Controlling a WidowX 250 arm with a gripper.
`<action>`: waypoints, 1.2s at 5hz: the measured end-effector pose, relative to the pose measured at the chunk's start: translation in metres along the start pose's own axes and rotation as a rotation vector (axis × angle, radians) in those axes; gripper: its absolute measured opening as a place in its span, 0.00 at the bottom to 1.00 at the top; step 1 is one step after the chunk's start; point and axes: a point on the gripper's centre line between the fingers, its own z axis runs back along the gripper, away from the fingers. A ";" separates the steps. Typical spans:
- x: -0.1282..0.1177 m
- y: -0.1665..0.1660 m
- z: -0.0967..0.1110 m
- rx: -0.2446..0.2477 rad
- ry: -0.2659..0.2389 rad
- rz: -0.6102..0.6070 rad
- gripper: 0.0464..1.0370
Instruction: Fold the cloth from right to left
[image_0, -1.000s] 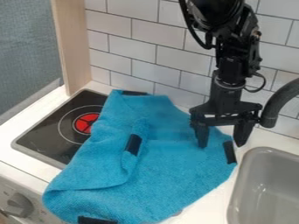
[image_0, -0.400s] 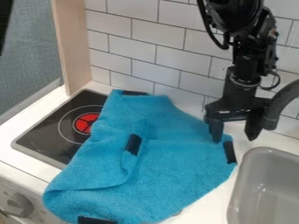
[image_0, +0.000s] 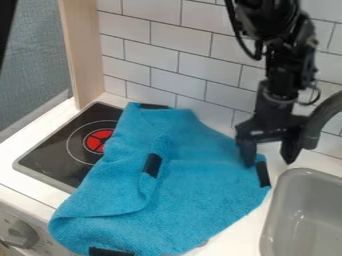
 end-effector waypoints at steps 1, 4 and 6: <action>-0.001 -0.001 -0.004 -0.006 0.055 0.020 0.96; 0.007 -0.006 -0.007 0.007 0.011 0.005 0.36; 0.008 -0.003 -0.007 0.024 0.002 -0.008 0.05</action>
